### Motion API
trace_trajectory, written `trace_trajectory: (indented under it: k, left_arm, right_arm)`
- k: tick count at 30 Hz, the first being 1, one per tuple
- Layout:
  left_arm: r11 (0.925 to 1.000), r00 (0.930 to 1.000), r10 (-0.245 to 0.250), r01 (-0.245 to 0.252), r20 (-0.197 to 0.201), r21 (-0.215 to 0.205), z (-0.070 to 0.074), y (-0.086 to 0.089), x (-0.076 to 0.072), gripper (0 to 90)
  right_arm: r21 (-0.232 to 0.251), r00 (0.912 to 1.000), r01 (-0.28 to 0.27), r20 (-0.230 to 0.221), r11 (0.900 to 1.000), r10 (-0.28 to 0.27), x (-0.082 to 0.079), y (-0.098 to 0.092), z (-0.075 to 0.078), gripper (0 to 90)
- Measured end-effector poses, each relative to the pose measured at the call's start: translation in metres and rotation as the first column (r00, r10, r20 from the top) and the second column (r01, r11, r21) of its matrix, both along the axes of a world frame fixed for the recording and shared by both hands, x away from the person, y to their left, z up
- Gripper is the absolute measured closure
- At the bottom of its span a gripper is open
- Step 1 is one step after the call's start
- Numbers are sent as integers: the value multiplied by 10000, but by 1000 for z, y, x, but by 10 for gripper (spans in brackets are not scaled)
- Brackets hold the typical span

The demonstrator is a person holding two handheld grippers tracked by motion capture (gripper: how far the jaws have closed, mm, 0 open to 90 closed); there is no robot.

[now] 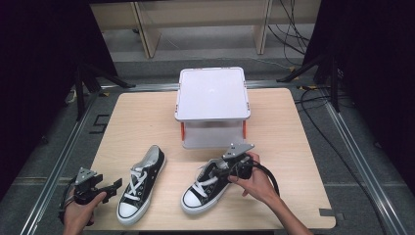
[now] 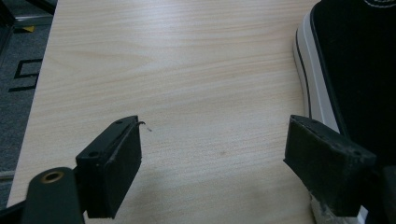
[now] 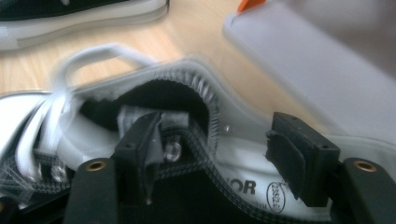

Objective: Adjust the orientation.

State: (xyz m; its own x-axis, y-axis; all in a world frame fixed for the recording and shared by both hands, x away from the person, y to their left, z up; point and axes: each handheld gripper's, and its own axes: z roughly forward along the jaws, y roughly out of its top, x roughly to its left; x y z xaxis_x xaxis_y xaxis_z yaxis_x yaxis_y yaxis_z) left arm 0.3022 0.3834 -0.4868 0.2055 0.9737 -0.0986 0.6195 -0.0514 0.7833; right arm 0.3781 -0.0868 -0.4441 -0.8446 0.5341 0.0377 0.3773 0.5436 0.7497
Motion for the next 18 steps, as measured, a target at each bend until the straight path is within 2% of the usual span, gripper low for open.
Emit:
trace_trajectory:
  k: [2,3,8,10,11,12,15,16,17,18]
  left_arm:
    - [10000,10000,9,-9,-11,-6,0,0,0,181]
    - [10000,10000,-5,5,-18,-1,0,0,0,181]
    - [10000,10000,-13,13,-4,4,0,0,0,181]
    - [10000,10000,10,-9,-43,39,0,0,0,180]
    - [10000,10000,7,-7,-51,50,0,0,0,181]
    - [10000,10000,3,-3,-54,60,0,0,0,181]
    - [10000,10000,-32,32,-32,-8,0,0,0,181]
    - [10000,10000,-18,18,-25,-12,0,-1,0,181]
    - [10000,10000,-26,26,-31,5,0,0,0,181]
    - [10000,10000,-6,6,-62,50,0,-1,0,181]
  right_arm:
    - [0,10000,-22,-67,10000,22,-3,-4,-1,425]
    - [-106,9999,-35,128,9999,37,-3,-5,0,425]
    - [-313,9999,-103,54,9995,105,-7,-9,0,423]
    - [-299,9999,-65,111,9995,68,-8,-9,0,414]
    - [-114,9988,-342,334,9993,346,-7,-11,2,394]
    - [-8,9986,-382,358,9993,382,-7,-13,3,376]
    - [191,9983,-581,94,9981,579,-5,-15,2,324]
    - [191,9983,-581,94,9981,579,-5,-15,2,324]
    - [222,9982,-562,-182,9982,566,-4,-16,-1,318]
    - [222,9982,-562,-182,9982,566,-4,-16,-1,318]
